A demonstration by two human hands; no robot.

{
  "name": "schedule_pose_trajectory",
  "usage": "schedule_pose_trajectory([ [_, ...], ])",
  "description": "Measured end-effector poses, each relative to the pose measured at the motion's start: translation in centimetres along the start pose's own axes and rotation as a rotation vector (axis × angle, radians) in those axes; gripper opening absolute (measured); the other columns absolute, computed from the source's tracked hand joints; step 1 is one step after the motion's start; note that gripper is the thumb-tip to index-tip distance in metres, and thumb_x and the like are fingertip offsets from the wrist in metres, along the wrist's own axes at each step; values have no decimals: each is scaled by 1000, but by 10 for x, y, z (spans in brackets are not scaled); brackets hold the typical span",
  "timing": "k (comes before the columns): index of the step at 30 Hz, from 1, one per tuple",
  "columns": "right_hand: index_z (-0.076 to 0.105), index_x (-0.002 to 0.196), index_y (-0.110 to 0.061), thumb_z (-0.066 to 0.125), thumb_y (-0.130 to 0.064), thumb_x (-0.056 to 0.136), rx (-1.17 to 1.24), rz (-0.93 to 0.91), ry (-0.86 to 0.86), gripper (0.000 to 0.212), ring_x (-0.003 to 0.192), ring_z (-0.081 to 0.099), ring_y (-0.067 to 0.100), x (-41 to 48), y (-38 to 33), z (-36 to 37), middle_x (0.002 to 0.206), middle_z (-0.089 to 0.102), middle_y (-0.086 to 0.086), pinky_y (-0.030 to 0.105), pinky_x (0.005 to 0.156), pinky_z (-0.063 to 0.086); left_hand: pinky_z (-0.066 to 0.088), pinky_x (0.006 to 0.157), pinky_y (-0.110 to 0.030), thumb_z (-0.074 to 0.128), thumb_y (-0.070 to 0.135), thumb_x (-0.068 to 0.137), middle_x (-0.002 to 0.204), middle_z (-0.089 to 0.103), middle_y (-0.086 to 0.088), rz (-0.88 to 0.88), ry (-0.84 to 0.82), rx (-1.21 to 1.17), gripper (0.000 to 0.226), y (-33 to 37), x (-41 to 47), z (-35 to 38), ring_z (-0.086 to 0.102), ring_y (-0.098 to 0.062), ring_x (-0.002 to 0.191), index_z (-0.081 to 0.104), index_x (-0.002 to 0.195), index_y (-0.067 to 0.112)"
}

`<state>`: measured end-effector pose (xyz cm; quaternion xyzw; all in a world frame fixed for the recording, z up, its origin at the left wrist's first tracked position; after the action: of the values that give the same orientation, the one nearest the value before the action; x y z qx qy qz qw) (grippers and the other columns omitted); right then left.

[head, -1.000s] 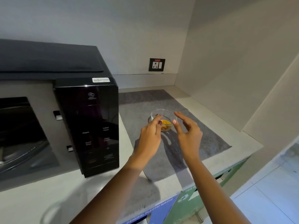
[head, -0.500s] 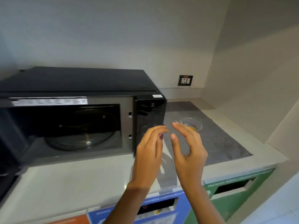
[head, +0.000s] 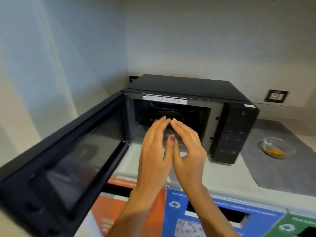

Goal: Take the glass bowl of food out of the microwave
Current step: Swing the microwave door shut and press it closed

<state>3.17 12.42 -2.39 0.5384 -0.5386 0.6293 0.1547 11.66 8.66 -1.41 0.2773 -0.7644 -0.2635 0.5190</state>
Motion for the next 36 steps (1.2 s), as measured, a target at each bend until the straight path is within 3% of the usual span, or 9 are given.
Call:
schedule_pose_trajectory([
  [6,58,128,-10,59,1,91,202,-21,-129,39,129,50,11,-3,-43,65,132,60,1,41,104,47,7,124,-38,40,30,98,158,19,17,-23,87,258,49,7,-6,-92,2,4,145,27,146,28],
  [11,52,135,-15,52,2,92,299,-32,-308,46,128,49,6,-4,-70,105,138,56,-2,33,106,45,-2,122,-29,45,20,97,159,15,14,-56,82,439,55,15,-7,-146,1,1,146,23,147,28],
  [14,50,136,-15,48,2,93,322,11,-407,46,130,46,8,-2,-77,124,140,54,-1,32,109,41,-4,122,-35,42,23,98,160,11,10,-100,16,662,56,14,-7,-164,1,-8,148,17,148,25],
  [17,46,140,-14,44,0,96,285,16,-537,46,138,37,11,1,-80,141,145,49,1,28,116,32,-6,120,-45,37,26,99,155,28,6,-213,-39,856,47,8,-8,-177,13,-13,148,25,145,24],
  [19,43,141,-16,43,-2,97,251,17,-624,46,142,28,9,4,-81,149,149,43,-1,18,117,21,-5,119,-49,36,26,99,145,42,7,-281,-70,904,40,6,-8,-183,25,-12,144,35,139,24],
  [22,43,141,-19,43,-4,98,194,-14,-692,45,145,22,11,9,-79,153,152,39,-3,3,110,9,15,119,-45,37,21,99,142,46,6,-296,-85,892,38,4,-7,-187,43,-15,132,40,137,23],
  [26,52,134,-20,46,-6,96,210,-13,-703,41,143,29,13,17,-75,147,146,49,-3,20,115,19,44,99,-40,39,16,99,141,52,1,-297,-109,846,40,4,-1,-198,53,-25,122,43,138,24],
  [30,64,122,-17,52,-16,96,232,28,-636,28,135,43,10,25,-73,133,132,62,0,15,109,30,44,97,-32,40,8,97,134,60,7,-239,-202,789,41,5,11,-209,55,-19,122,58,125,32],
  [36,70,113,-18,59,-26,92,223,156,-639,25,121,54,-1,41,-63,100,120,70,-4,14,102,44,36,84,4,52,7,94,114,64,24,-168,-336,460,38,5,18,-195,55,10,101,68,110,37],
])
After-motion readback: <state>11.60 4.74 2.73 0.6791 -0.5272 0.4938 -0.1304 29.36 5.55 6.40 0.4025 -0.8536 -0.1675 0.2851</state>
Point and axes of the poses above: each hand's wrist, its own x-axis towards the middle knuckle, its own z-axis out of the palm, y = z × x, the point moved 1 cm from there along x, towards the middle knuckle
